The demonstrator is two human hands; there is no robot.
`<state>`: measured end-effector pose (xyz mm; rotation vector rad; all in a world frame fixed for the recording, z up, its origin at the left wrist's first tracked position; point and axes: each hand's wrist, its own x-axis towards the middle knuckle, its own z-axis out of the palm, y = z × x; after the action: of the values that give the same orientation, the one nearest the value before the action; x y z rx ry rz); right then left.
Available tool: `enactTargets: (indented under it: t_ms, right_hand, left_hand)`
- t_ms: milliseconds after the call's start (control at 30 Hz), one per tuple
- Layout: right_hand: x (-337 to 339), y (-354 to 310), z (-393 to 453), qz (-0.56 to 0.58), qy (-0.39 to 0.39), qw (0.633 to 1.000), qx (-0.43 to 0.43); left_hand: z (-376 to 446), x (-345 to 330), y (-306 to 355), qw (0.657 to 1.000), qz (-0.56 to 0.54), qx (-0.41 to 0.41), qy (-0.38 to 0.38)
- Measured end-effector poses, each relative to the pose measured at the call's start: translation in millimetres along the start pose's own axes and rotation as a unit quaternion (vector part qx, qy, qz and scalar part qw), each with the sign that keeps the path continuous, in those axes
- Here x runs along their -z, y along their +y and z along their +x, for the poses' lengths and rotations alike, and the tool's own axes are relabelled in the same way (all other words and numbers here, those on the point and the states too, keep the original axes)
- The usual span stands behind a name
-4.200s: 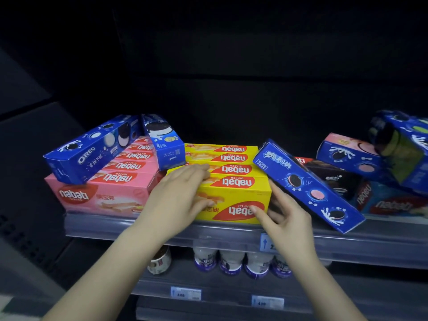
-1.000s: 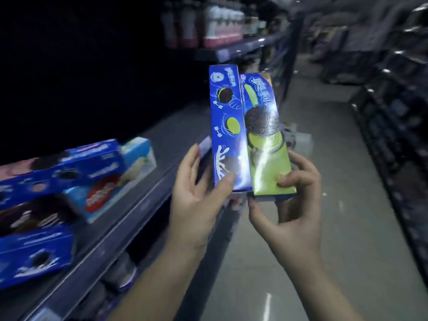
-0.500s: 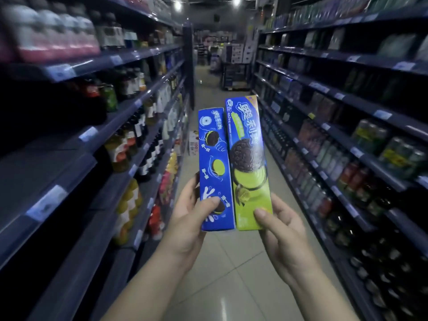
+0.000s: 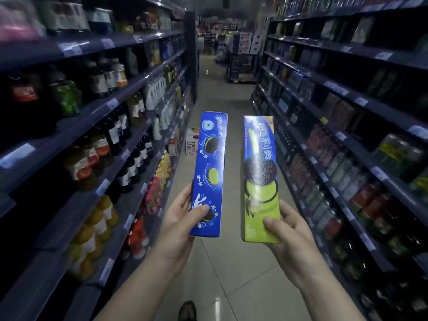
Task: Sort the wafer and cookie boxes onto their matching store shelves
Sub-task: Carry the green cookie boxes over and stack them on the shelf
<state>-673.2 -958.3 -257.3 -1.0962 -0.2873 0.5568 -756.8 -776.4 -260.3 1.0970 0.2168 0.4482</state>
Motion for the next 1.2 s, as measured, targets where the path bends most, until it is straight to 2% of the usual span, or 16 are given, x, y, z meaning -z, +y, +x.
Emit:
enactTargets:
  t_ms: [333,467,800,1000,1200]
  right_hand:
    - [-11,-13,243,-0.008,-0.036,0.999,0.027]
    - [-11,-22,344,-0.009,-0.032,0.999,0.021]
    - [41,-45,592,-0.027,-0.009,0.999,0.021]
    - [62,-69,763,-0.037,-0.083,0.996,0.010]
    - [20,-71,927,-0.043,-0.203,0.978,-0.021]
  left_hand:
    - [240,42,-2,0.999,-0.006,-0.041,0.013]
    - [341,50,12,1.000,-0.002,-0.027,0.014]
    - [587,39,-21,0.999,0.009,-0.030,0.016]
    - [728,39,-28,0.997,-0.027,-0.049,0.060]
    - [838,71,2,0.981,-0.012,-0.114,0.160]
